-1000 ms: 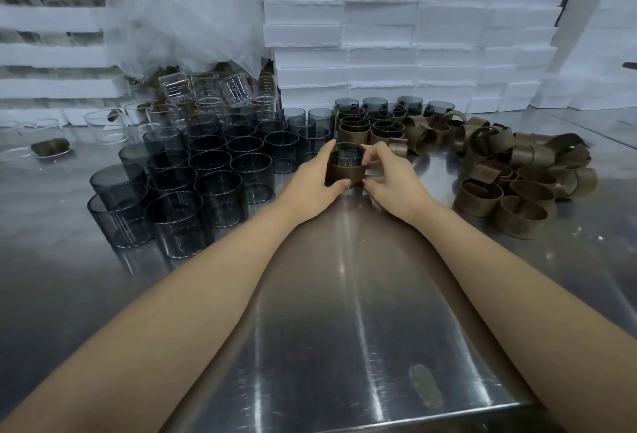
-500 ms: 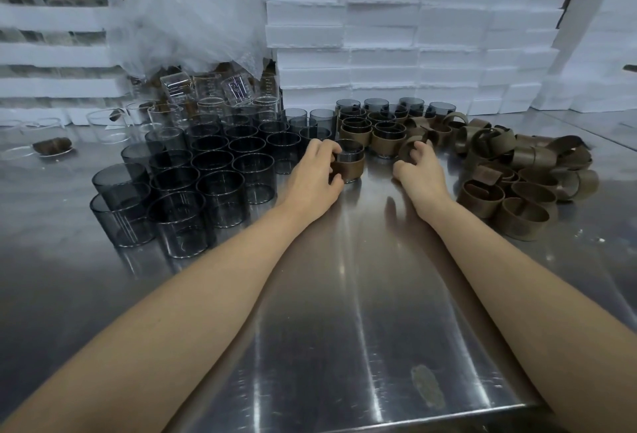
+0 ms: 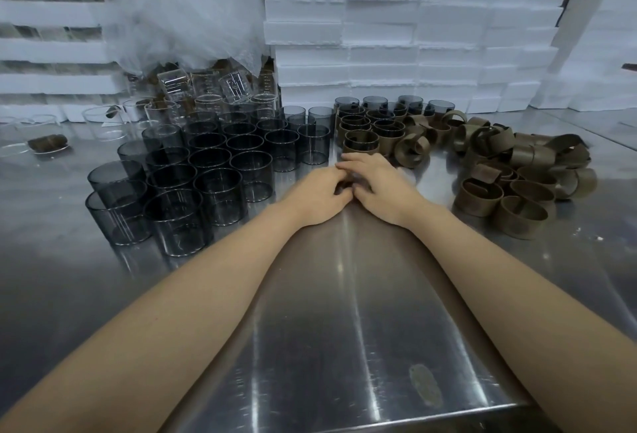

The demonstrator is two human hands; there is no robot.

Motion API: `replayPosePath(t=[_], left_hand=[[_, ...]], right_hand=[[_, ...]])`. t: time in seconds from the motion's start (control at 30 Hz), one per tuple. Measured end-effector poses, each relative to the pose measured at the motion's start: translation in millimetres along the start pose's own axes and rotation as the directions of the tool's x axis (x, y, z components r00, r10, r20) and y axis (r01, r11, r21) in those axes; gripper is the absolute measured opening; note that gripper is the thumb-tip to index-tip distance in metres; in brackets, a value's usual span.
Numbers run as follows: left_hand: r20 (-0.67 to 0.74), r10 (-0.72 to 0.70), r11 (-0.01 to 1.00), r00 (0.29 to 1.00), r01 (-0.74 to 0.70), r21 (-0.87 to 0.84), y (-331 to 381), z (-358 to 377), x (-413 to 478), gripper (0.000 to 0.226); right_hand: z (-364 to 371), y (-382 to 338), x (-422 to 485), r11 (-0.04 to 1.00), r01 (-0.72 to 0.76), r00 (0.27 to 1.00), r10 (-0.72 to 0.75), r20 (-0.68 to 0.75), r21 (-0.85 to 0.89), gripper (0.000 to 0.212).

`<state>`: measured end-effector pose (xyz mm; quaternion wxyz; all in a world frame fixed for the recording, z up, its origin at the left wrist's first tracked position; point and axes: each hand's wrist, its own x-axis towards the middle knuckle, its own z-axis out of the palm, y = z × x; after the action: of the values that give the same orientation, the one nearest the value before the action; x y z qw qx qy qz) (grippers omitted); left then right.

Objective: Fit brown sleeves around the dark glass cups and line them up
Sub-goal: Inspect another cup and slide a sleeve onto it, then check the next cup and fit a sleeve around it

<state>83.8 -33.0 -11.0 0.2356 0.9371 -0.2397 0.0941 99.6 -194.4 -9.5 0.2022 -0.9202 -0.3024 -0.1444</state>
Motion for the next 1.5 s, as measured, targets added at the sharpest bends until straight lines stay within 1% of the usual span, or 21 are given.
replayPosePath(t=[0.1, 0.2, 0.27, 0.4, 0.57, 0.6, 0.7, 0.73, 0.8, 0.97, 1.07, 1.1, 1.2, 1.23, 1.33, 1.43, 1.5], left_hand=[[-0.084, -0.062, 0.997, 0.995, 0.065, 0.034, -1.9, 0.6, 0.3, 0.025], [-0.170, -0.123, 0.990, 0.978, 0.133, 0.050, -5.2, 1.0, -0.1, 0.033], [-0.204, -0.122, 0.991, 0.971, 0.132, 0.036, -4.5, 1.0, -0.5, 0.038], [-0.173, -0.141, 0.987, 0.975, 0.152, 0.047, -4.1, 1.1, 2.6, 0.053], [-0.126, -0.213, 0.976, 0.969, 0.217, 0.020, -7.4, 0.7, 7.6, 0.060], [-0.122, -0.216, 0.975, 0.969, 0.221, 0.026, -7.3, 0.6, 7.5, 0.060], [-0.125, -0.209, 0.976, 0.970, 0.214, 0.025, -5.6, 0.1, 5.8, 0.055], [-0.133, -0.199, 0.979, 0.971, 0.205, 0.027, -5.1, -0.4, 5.0, 0.053], [-0.156, -0.175, 0.983, 0.972, 0.183, 0.035, -4.4, -1.2, 3.5, 0.048], [-0.217, -0.131, 0.990, 0.967, 0.140, 0.025, -3.3, 0.1, 1.3, 0.041], [-0.260, -0.079, 0.996, 0.962, 0.084, 0.006, -3.6, 0.1, 0.4, 0.038], [-0.272, -0.065, 0.998, 0.960, 0.067, -0.001, -3.0, -0.1, 0.1, 0.038], [-0.319, -0.043, 0.999, 0.947, 0.032, -0.041, 0.3, -1.0, -0.8, 0.044], [-0.332, -0.037, 0.997, 0.942, 0.014, -0.071, 1.3, -1.4, -1.1, 0.045], [-0.324, 0.024, 0.981, 0.946, -0.084, -0.174, 2.9, -2.7, -3.3, 0.041], [-0.306, 0.101, 0.966, 0.947, -0.167, -0.197, 4.2, -5.0, -6.4, 0.035], [-0.317, 0.151, 0.956, 0.936, -0.220, -0.194, 5.9, -6.1, -8.1, 0.031]], right_hand=[[3.3, 3.3, 3.7, 0.989, -0.075, 0.996, 0.082, 0.043, -0.130, 0.053], [5.5, 7.0, 5.6, 0.972, -0.158, 0.982, 0.173, 0.078, -0.172, 0.058], [5.8, 8.5, 6.6, 0.965, -0.179, 0.975, 0.199, 0.095, -0.191, 0.060], [6.2, 10.6, 9.3, 0.951, -0.199, 0.970, 0.226, 0.092, -0.237, 0.061], [5.4, 13.2, 14.0, 0.914, -0.341, 0.923, 0.370, 0.107, -0.221, 0.064], [5.4, 12.7, 14.0, 0.916, -0.339, 0.925, 0.366, 0.104, -0.215, 0.060], [4.5, 11.4, 10.0, 0.949, -0.261, 0.959, 0.276, 0.067, -0.178, 0.038], [3.8, 10.8, 8.7, 0.956, -0.248, 0.963, 0.261, 0.063, -0.157, 0.035], [1.6, 9.2, 6.7, 0.961, -0.246, 0.964, 0.256, 0.068, -0.130, 0.034], [0.5, 6.9, 5.9, 0.958, -0.258, 0.960, 0.269, 0.078, -0.128, 0.032], [0.9, 8.9, 5.8, 0.954, -0.287, 0.954, 0.292, 0.062, -0.081, 0.020], [1.3, 10.2, 5.7, 0.954, -0.296, 0.952, 0.299, 0.060, -0.057, 0.022], [0.7, 11.8, 4.0, 0.945, -0.322, 0.946, 0.318, 0.068, 0.050, 0.066], [1.3, 11.4, 2.8, 0.946, -0.306, 0.952, 0.302, 0.057, 0.107, 0.074], [1.9, 9.0, 0.5, 0.940, -0.238, 0.970, 0.243, 0.007, 0.243, 0.083], [0.9, 7.9, 1.1, 0.929, -0.234, 0.969, 0.248, -0.013, 0.286, 0.090], [0.4, 8.7, 1.0, 0.924, -0.241, 0.966, 0.259, -0.022, 0.298, 0.086]])
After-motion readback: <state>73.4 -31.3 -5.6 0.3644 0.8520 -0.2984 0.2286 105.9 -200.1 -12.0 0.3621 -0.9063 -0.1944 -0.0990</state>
